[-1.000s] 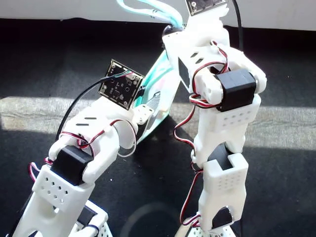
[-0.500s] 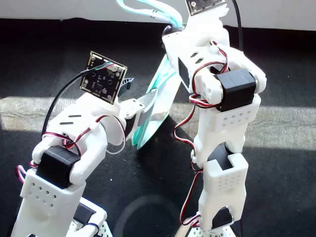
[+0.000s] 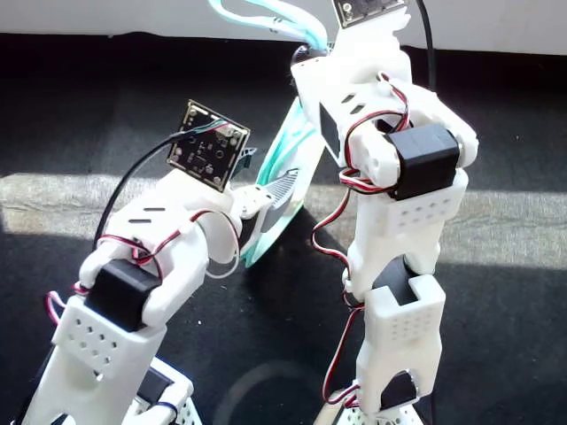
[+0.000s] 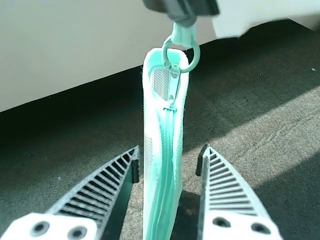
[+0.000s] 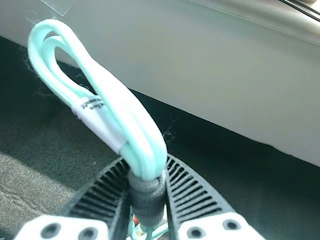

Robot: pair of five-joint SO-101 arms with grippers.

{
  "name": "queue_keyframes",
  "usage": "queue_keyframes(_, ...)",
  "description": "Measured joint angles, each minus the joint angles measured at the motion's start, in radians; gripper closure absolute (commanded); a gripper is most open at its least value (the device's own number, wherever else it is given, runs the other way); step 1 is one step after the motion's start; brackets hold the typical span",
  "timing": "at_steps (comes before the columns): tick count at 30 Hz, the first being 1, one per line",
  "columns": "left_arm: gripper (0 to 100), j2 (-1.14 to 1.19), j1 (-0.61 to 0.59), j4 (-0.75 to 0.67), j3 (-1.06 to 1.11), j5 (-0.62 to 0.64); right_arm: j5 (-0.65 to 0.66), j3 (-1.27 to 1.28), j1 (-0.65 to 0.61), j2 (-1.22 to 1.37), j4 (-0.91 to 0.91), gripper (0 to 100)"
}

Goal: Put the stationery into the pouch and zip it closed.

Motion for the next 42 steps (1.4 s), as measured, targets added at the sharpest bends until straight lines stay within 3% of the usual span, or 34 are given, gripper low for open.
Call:
queue_keyframes(7,79,0.015,0.000,-0.129,0.048,0.000,0.000,0.000,0.000,0.000,0.000,99.2)
queue_keyframes(16,80,0.158,0.000,-0.144,-0.017,0.000,0.000,0.000,0.000,0.000,0.000,99.2)
queue_keyframes(21,100,0.209,0.003,-0.146,-0.031,0.000,0.000,0.000,0.000,0.000,0.000,99.2)
queue_keyframes(26,99,0.215,0.005,-0.146,-0.031,-0.008,0.000,0.000,0.009,0.003,0.000,99.2)
queue_keyframes(37,99,0.215,0.006,-0.146,-0.031,-0.008,-0.003,0.000,0.164,0.166,-0.002,99.2)
queue_keyframes(42,99,0.204,0.006,-0.124,-0.032,-0.009,-0.003,-0.002,0.184,0.241,-0.083,99.2)
